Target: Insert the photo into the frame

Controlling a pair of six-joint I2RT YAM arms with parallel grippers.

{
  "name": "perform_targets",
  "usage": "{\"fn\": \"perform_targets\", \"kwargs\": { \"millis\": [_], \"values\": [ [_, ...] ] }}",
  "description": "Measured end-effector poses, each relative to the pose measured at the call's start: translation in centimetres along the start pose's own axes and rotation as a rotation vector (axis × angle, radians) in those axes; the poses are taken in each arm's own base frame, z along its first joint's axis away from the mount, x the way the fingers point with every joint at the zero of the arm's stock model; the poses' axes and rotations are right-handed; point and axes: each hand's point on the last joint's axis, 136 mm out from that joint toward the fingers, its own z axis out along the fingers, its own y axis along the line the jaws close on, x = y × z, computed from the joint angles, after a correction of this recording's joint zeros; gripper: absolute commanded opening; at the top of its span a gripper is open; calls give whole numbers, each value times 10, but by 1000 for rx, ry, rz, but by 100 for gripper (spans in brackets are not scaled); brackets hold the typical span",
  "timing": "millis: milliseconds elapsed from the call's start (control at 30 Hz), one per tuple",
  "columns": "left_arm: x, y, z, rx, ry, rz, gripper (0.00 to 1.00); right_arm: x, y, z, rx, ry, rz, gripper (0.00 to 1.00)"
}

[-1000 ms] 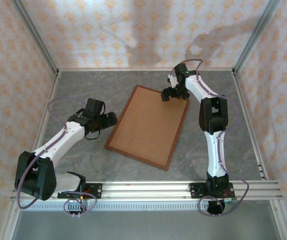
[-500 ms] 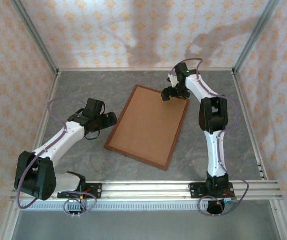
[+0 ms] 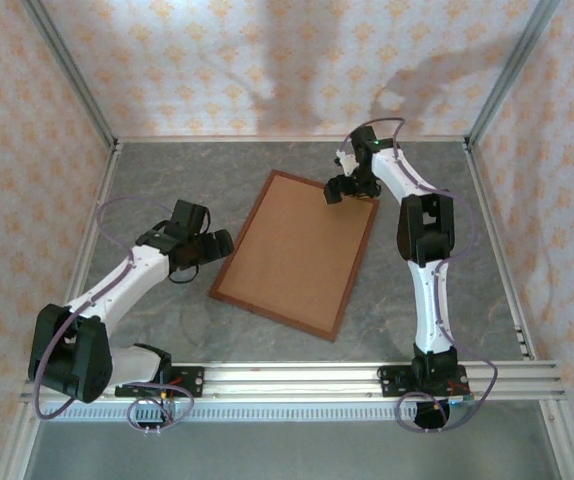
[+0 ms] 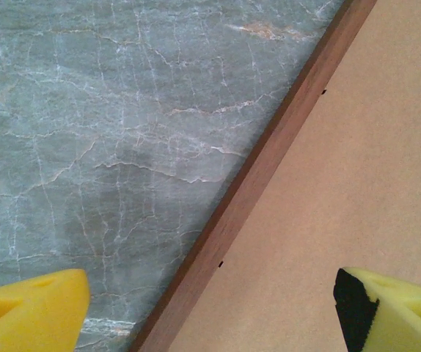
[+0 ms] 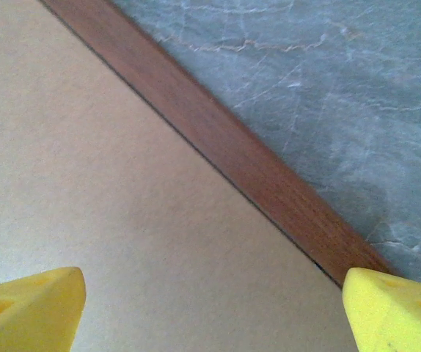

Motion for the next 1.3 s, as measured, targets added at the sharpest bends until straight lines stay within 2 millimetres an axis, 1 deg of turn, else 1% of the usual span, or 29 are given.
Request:
{"fn": "perform_targets", "kwargs": {
  "millis": [133, 267, 400, 500, 567, 667, 733, 833, 933, 1000, 1133, 1200, 1300],
  "values": [
    [1, 1, -1, -2, 2, 1, 87, 9, 7, 0, -39, 34, -15, 89],
    [5, 4, 0, -9, 12, 1, 87, 13, 9, -1, -49, 52, -17, 87],
    [7, 5, 0, -12, 17, 1, 87, 12, 8, -1, -45, 45, 1, 86],
    [6, 4, 0, -8, 12, 1, 87, 6, 8, -3, -46, 5, 48, 86],
    [3, 1, 0, 4, 2, 1, 87, 9, 9, -9, -42, -19, 101, 86],
    [-7, -7, 5, 27, -21, 1, 87, 19, 8, -31, -3, -77, 213, 86],
    [-16, -16, 14, 44, -21, 2, 87, 33, 6, -50, 46, -127, 294, 86],
    [-33, -35, 36, 71, -7, 17, 86, 63, 2, -78, 117, -191, 398, 88],
    [-51, -57, 64, 99, 26, 54, 85, 84, -4, -91, 167, -232, 469, 89],
    [-59, -68, 83, 115, 49, 81, 84, 91, -8, -87, 180, -240, 506, 89],
    [-69, -84, 116, 135, 94, 132, 83, 104, -14, -63, 184, -216, 573, 88],
    [-72, -88, 129, 136, 113, 154, 82, 108, -15, -51, 177, -196, 597, 87],
    [-70, -92, 142, 139, 141, 180, 78, 106, -15, -36, 152, -186, 621, 85]
  ]
}}
